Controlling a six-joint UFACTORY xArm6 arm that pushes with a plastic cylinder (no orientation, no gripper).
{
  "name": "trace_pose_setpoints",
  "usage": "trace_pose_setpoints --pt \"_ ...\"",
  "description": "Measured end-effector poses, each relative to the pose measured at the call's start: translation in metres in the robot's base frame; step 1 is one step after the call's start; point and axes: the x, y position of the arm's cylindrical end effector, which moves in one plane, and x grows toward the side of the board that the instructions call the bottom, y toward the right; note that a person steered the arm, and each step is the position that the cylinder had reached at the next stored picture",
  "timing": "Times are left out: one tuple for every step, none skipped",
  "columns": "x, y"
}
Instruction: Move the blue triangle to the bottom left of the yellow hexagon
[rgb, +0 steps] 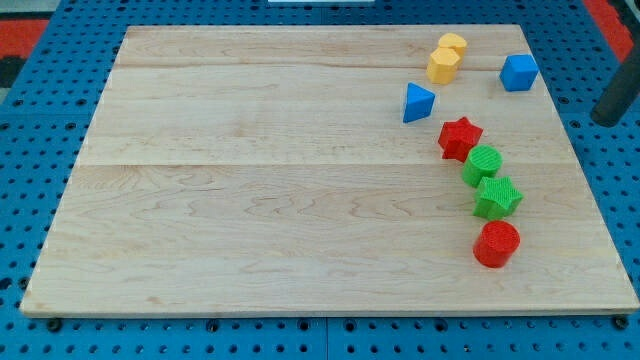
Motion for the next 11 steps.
trace_pose_setpoints --pt "-0.040 -0.001" --pt "-0.078 -0.038" --pt "-0.078 -0.128" --pt "-0.077 -0.151" --pt "-0.053 -0.150" --pt "-0.033 -0.189" --pt "0.004 -0.238" --pt "0.014 -0.280" --pt "-0.008 -0.315" --pt "-0.033 -0.296" --pt "0.008 -0.315"
